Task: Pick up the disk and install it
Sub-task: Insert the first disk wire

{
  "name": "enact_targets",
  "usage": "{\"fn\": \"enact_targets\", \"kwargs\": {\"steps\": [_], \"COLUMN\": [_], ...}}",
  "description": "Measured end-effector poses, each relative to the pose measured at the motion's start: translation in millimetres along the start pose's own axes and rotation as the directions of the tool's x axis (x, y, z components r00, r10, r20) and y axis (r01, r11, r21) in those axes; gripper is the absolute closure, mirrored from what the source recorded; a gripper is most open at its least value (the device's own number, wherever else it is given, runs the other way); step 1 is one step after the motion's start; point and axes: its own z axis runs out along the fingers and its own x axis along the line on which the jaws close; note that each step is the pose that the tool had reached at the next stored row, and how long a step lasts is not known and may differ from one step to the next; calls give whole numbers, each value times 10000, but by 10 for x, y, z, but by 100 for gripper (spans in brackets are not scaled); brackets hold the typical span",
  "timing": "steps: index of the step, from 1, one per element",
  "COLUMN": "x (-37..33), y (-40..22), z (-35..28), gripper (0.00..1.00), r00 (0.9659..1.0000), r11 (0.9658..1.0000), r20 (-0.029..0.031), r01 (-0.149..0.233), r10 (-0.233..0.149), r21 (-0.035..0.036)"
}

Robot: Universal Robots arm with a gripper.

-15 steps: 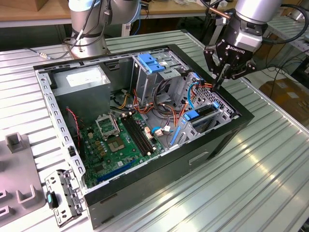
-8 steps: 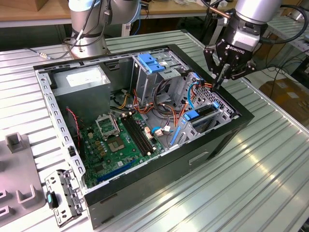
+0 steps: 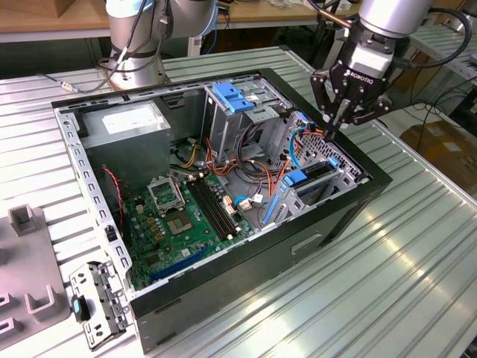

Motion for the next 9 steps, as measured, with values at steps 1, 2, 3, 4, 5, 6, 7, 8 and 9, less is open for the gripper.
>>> {"fn": "enact_targets", "kwargs": {"steps": [1,2,3,4,5,6,7,8,9], "x": [-2,-3,-3,-3,-3,-3,-4,-4,-4], "y": [5,5,5,5,5,5,5,5,5], "z": [0,2,4,5,8,10,13,15,17], "gripper": [84,84,84,84,84,84,84,84,84], "r00": [10000,9996,9990,9983,9966,9952,9927,9908,9885], "r11": [10000,9996,9990,9983,9965,9952,9927,9908,9885], "r20": [-1,0,1,1,3,3,2,3,2], "r01": [-42,-286,-439,-587,-830,-981,-1208,-1351,-1511], "r10": [42,286,439,587,830,981,1208,1351,1511], "r21": [-2,-15,-22,-29,-41,-49,-60,-68,-75]}}
